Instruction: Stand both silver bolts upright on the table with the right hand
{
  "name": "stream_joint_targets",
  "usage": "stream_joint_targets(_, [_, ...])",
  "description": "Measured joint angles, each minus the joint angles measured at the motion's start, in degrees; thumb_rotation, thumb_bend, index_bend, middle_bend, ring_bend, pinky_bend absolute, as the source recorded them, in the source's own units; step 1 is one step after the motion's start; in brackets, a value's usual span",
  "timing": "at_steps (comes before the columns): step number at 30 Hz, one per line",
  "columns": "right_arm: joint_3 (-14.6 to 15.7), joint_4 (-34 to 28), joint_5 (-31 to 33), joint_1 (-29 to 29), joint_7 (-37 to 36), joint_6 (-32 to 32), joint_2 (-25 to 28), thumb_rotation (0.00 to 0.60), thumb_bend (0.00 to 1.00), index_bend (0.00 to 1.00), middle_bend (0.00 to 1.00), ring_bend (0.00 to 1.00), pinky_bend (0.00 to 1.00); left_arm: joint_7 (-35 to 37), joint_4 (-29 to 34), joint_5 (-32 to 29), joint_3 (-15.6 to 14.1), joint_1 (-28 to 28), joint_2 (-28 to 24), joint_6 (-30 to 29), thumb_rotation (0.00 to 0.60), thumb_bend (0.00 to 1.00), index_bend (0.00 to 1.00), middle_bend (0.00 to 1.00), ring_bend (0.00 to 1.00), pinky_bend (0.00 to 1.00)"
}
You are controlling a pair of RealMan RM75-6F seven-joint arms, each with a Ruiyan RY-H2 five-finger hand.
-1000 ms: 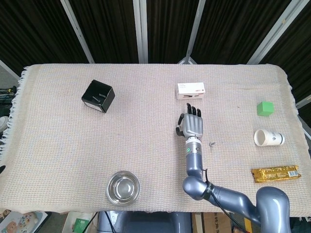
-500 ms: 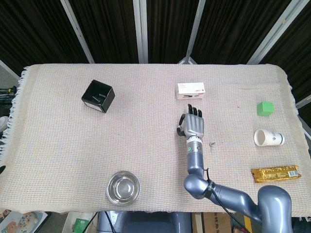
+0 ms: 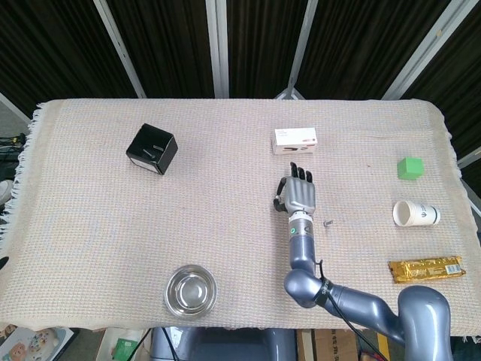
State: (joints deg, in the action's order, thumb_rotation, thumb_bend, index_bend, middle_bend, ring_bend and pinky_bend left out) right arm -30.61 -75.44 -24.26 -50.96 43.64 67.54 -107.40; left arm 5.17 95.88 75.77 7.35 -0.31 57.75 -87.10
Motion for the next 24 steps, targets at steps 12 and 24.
stream_joint_targets(12, [0.8,-0.3,0.7,-0.4,0.3,0.2,0.6,0.600,0.35,0.47,0.00,0.05,0.01,-0.1,0.1,0.0,0.0,0.0,0.0,0.0,0.600,0.07,0.21,0.13,0.02,0.03])
stream_joint_targets(24, [0.9,-1.4,0.8,-0.6,-0.1,0.8,1.5,0.600,0.35,0.45,0.00,0.05,0.01,-0.1,0.1,0.0,0.0,0.0,0.0,-0.1,0.600,0.07,0.21,0.13,0.02,0.03])
